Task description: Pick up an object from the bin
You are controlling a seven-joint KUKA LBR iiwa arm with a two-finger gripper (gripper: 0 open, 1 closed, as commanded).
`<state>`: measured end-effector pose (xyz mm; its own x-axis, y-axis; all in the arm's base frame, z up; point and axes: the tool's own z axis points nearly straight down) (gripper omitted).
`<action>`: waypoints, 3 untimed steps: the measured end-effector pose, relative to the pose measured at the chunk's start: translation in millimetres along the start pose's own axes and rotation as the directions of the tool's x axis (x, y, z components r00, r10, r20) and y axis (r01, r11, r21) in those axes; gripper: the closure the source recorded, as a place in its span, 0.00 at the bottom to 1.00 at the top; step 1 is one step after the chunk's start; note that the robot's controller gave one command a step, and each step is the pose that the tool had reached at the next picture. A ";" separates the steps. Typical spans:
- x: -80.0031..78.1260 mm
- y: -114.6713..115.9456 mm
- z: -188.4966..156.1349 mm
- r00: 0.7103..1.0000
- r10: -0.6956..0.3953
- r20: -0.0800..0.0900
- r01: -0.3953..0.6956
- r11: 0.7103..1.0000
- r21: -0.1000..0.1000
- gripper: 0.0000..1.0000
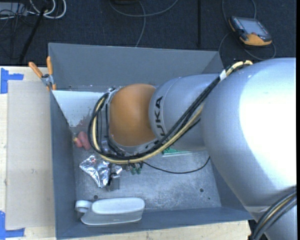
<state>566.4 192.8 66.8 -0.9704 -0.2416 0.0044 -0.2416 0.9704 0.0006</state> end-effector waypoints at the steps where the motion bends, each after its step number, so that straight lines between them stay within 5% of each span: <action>1: -0.2 -0.6 0.3 1.000 0.003 0.000 -0.003 1.000 -0.001 0.00; 2: -0.3 -0.6 0.0 1.000 0.004 0.000 -0.004 1.000 -0.001 1.00; 3: -1.0 -0.9 -34.8 1.000 0.006 0.008 -0.006 1.000 0.000 1.00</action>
Offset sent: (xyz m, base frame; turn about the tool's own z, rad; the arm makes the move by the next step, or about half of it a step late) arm 0.0000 0.0000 0.0000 0.0000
